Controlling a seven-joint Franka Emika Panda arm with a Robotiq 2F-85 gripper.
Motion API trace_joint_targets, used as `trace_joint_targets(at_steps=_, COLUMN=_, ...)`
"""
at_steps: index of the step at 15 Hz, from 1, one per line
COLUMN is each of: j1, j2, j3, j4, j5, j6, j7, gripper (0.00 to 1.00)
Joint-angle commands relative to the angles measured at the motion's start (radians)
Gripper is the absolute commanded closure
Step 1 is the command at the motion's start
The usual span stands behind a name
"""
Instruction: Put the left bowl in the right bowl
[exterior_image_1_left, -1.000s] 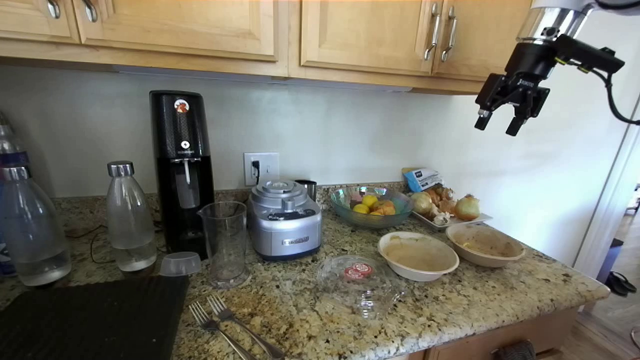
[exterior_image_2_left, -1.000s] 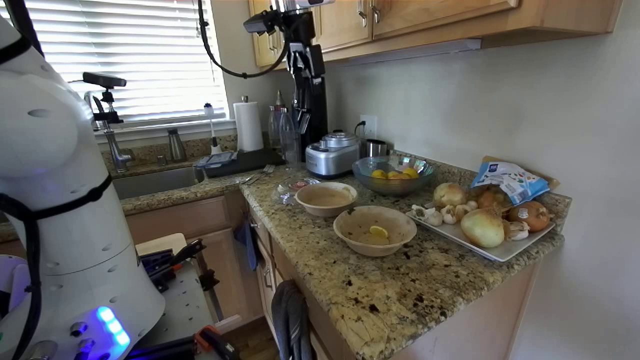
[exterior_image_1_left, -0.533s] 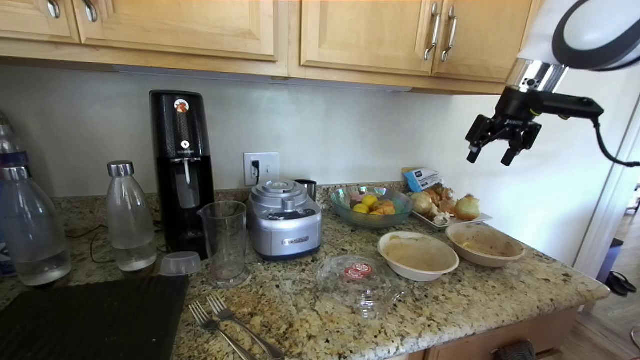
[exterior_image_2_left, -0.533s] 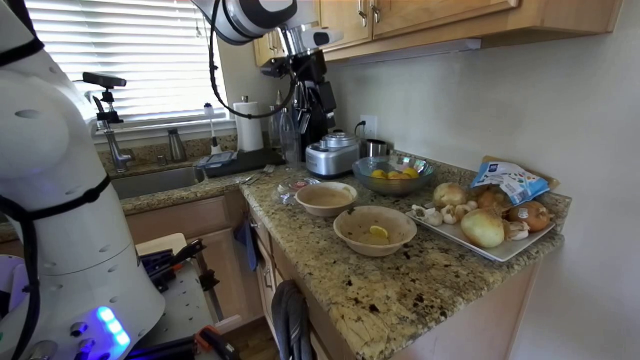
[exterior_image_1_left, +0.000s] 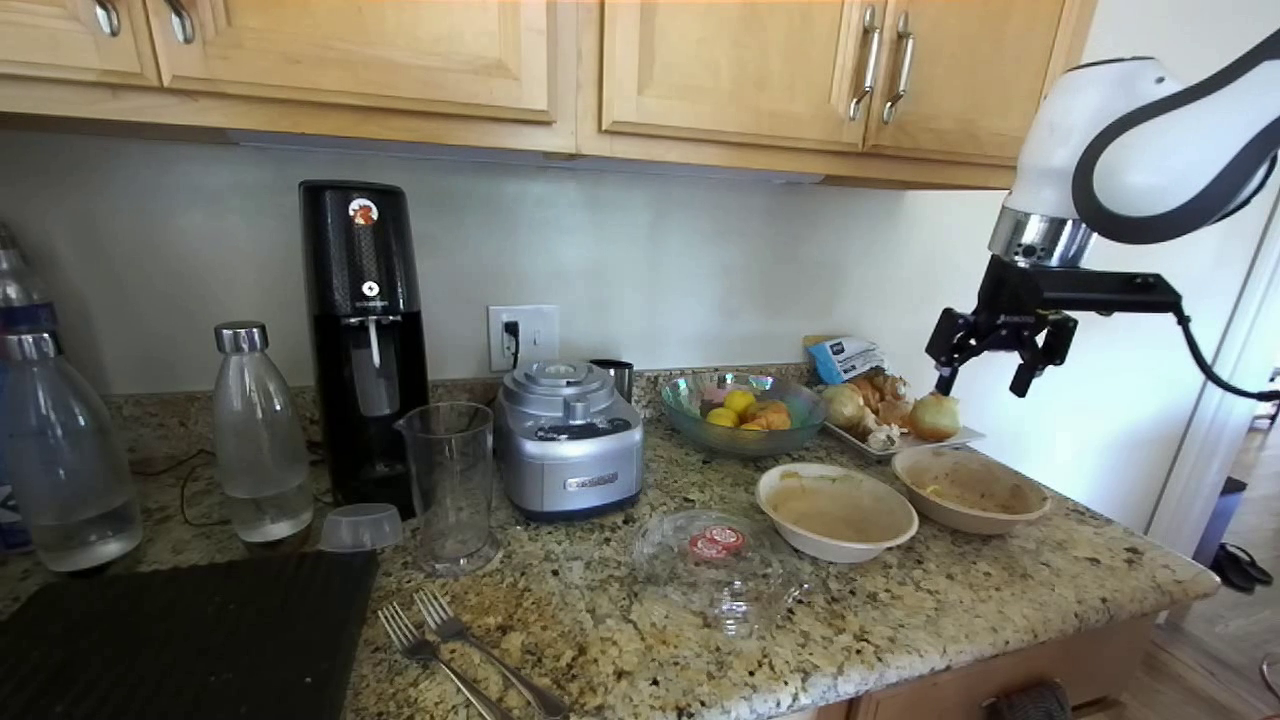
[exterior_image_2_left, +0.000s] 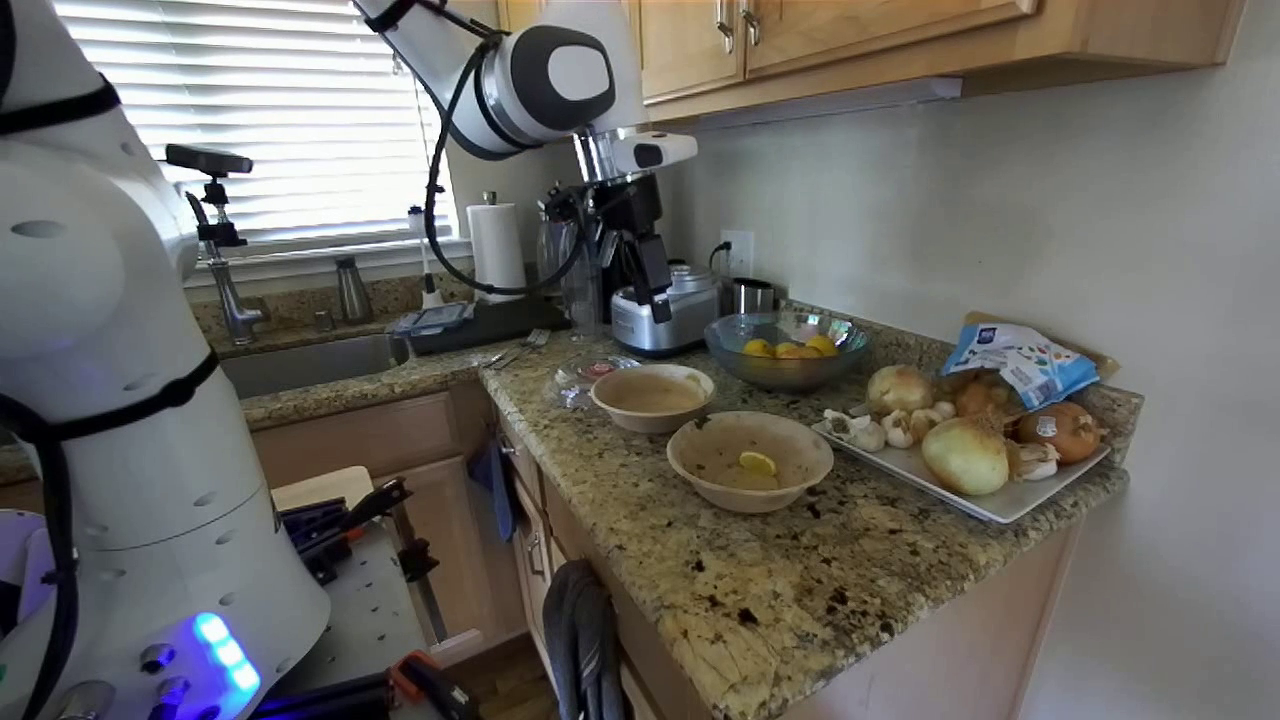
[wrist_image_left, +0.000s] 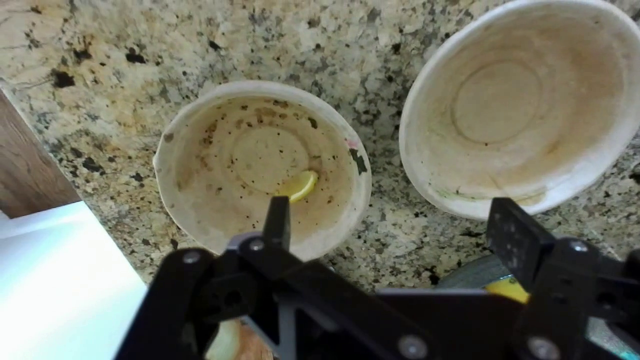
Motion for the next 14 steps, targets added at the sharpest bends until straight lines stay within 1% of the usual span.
trace_joint_targets(at_steps=1, j1=0.016, j2=0.0, j3=-0.017, j4=0.001, j5=-0.003, j6=-0.003, j7=0.002, gripper=0.0)
trace_joint_targets(at_steps=4, j1=0.016, j2=0.0, j3=-0.017, j4=0.003, j5=-0.003, j6=-0.003, j7=0.004, gripper=0.0)
trace_joint_targets(at_steps=6, j1=0.012, j2=0.024, j3=-0.007, j4=0.003, j5=0.0, j6=0.007, j7=0.078, gripper=0.0)
trace_joint_targets(at_steps=7, j1=0.009, j2=0.045, j3=-0.002, j4=-0.004, j5=-0.001, j6=0.038, j7=0.141, gripper=0.0)
trace_joint_targets(at_steps=8, j1=0.014, j2=0.06, j3=-0.005, j4=-0.006, j5=0.014, j6=0.046, j7=0.17, gripper=0.0)
trace_joint_targets(at_steps=10, j1=0.017, j2=0.099, j3=-0.012, j4=-0.012, j5=0.01, j6=0.073, j7=0.262, gripper=0.0)
trace_joint_targets(at_steps=14, j1=0.044, j2=0.214, j3=-0.041, j4=-0.013, j5=0.055, j6=0.184, j7=0.334, gripper=0.0)
